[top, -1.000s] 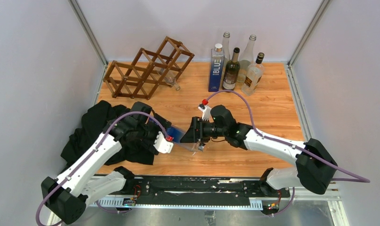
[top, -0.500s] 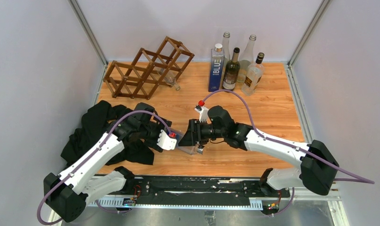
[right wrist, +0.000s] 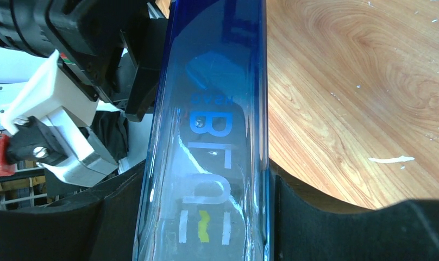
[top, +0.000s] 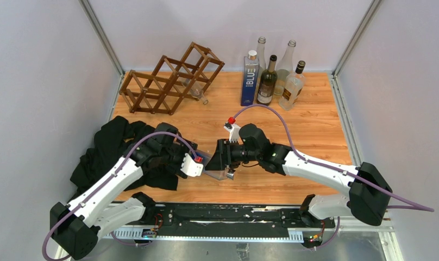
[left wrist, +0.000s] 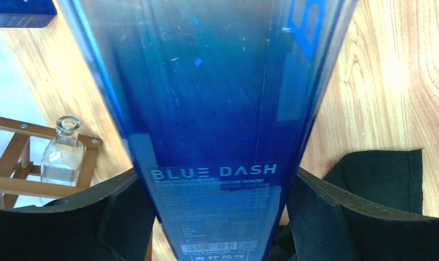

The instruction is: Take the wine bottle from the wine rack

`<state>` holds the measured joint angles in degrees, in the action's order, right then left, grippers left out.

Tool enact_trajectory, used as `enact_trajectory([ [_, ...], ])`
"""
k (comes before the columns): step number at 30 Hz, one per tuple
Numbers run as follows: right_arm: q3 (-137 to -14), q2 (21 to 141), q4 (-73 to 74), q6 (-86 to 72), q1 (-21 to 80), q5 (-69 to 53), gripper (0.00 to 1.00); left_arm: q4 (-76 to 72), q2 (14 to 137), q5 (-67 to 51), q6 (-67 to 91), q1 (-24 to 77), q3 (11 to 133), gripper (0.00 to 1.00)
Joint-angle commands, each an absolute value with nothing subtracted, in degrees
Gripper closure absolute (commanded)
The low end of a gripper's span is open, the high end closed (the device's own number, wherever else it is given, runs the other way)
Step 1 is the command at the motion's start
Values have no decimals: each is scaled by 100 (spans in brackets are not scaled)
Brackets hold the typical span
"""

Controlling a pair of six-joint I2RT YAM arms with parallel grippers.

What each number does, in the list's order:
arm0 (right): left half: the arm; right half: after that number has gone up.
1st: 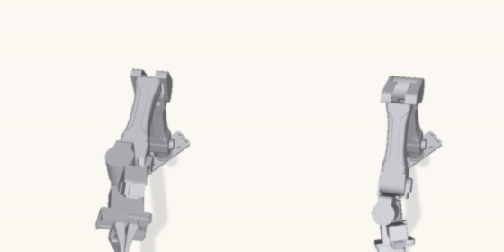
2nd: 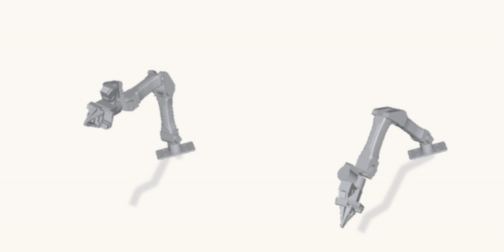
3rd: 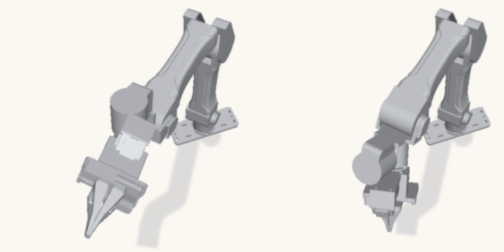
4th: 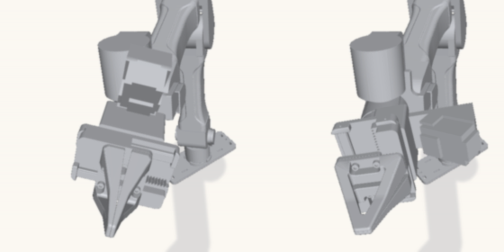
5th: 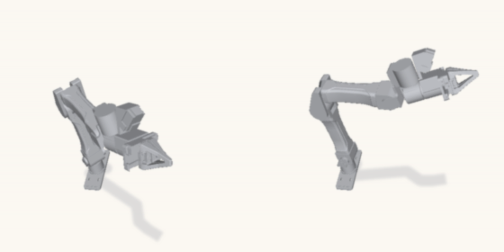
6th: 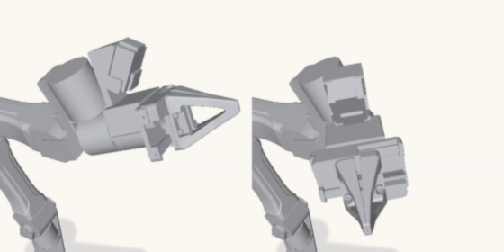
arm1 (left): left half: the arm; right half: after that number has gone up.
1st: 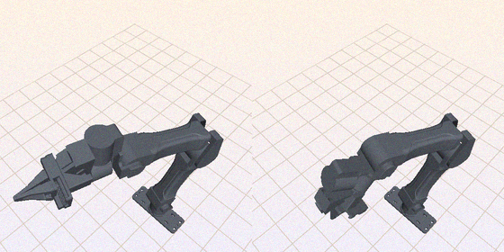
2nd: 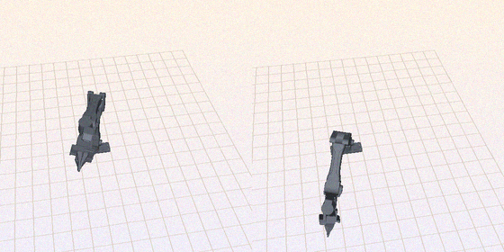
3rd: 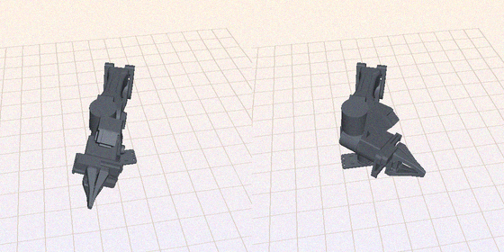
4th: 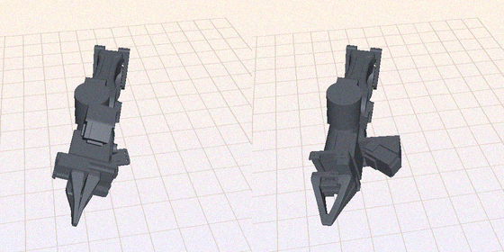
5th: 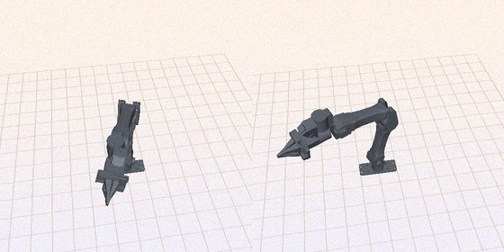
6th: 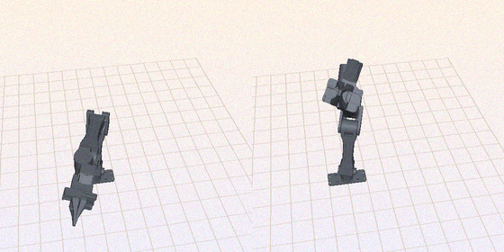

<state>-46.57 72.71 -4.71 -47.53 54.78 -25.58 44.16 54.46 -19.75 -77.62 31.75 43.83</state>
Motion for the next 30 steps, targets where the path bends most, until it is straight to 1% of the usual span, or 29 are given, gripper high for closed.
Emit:
enact_trajectory([
  [1, -5165, 6939, -1732, -4881, 5572, -2861, 100, 3997, 5167, -1860, -7829, 3252, 4120, 17],
  [3, -5164, 6961, -1727, -4903, 5574, -2882, 100, 3884, 5095, -1878, -7780, 3252, 4088, 21],
  [5, -5251, 7019, -1543, -4869, 5572, -2867, 99, 3801, 5051, -1925, -7730, 3251, 4109, 31],
  [6, -5387, 7056, -1293, -4791, 5572, -2873, 92, 3767, 5026, -1970, -7693, 3250, 4139, 43],
  [8, -5598, 7083, -878, -4555, 5572, -2855, 69, 3648, 4979, -2058, -7532, 3250, 4184, 70],
  [9, -5658, 7061, -715, -4437, 5572, -2821, 58, 3595, 4954, -2101, -7477, 3247, 4198, 91],
  [10, -5669, 7010, -608, -4351, 5572, -2758, 47, 3482, 4911, -2124, -7311, 3247, 4201, 100],
  [11, -5656, 6936, -555, -4276, 5565, -2650, 36, 3269, 4862, -2154, -7014, 3249, 4208, 100],
  [12, -5621, 6857, -534, -4214, 5556, -2557, 32, 3191, 4850, -2178, -6847, 3252, 4225, 100],
  [15, -5543, 6547, -379, -4147, 5464, -2214, 14, 3161, 4865, -2359, -6255, 3252, 4389, 100],
  [18, -5563, 6183, -186, -4107, 5181, -2104, 11, 3238, 4922, -2633, -5652, 3244, 4655, 100],
  [22, -5693, 5498, -24, -3931, 4673, -1996, 8, 3488, 5042, -3123, -4717, 3239, 5340, 100],
  [25, -5734, 5107, 204, -3772, 4491, -1902, 7, 3550, 5101, -3380, -4142, 3245, 5744, 100],
  [30, -5750, 4700, 238, -3635, 4243, -2022, 5, 3507, 5138, -3711, -3189, 3237, 6036, 100],
])
